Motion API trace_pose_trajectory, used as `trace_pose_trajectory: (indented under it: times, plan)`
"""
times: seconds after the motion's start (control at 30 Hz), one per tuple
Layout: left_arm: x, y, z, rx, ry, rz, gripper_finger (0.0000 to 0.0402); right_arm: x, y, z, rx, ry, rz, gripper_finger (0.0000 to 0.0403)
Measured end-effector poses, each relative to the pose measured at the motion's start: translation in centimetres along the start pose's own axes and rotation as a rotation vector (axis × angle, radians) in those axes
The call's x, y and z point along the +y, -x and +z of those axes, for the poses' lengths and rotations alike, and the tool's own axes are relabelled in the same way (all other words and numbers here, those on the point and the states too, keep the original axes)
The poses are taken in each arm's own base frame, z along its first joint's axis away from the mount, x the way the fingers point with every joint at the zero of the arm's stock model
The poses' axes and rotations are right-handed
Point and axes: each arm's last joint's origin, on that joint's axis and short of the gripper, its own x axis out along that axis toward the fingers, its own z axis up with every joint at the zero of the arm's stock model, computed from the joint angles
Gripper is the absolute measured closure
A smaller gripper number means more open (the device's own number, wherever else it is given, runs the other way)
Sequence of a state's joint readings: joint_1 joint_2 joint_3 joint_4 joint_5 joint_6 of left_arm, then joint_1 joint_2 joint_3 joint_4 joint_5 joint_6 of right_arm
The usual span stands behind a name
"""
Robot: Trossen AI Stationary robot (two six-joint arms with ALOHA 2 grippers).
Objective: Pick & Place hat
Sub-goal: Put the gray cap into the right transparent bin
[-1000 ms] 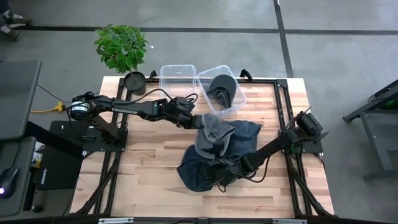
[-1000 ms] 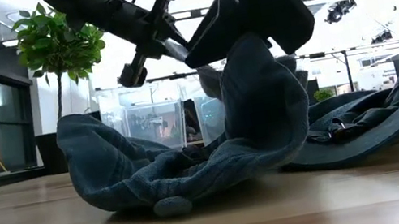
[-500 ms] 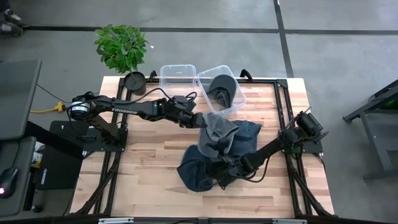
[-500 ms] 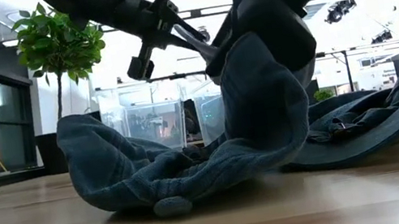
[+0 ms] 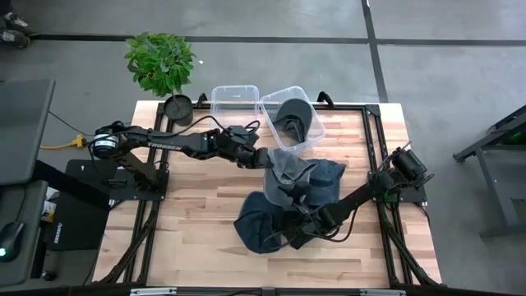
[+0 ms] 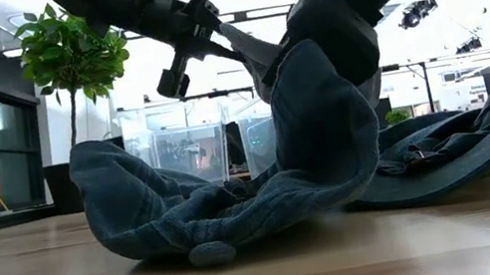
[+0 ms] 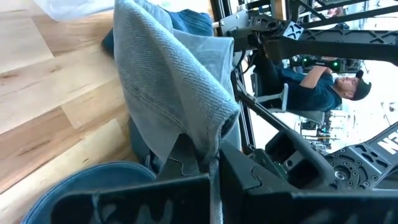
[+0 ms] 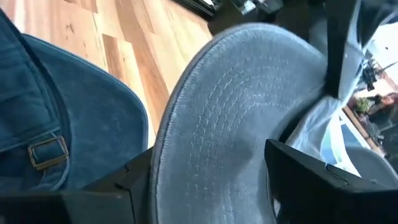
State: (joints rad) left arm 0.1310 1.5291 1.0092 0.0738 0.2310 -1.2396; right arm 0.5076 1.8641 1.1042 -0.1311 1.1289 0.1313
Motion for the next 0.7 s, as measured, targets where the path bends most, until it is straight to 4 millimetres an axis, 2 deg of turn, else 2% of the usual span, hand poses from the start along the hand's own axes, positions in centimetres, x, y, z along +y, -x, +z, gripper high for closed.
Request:
trace_pose_trajectory:
  times: [0.43, 0.57, 0.7]
  plan:
    - [0.2, 0.0, -0.1, 0.032, -0.005, 0.017, 0.0401, -0.2, 0.0, -0.9, 0.066, -0.050, 0.037, 0.0254]
    - [0.2, 0.0, -0.2, 0.038, -0.004, 0.016, 0.0401, -0.7, 0.3, -0.5, 0.061, -0.072, 0.066, 0.0299]
    - [0.3, 0.0, -0.2, 0.045, -0.013, 0.017, 0.0401, -1.5, 0.8, 0.2, 0.053, -0.108, 0.102, 0.0363]
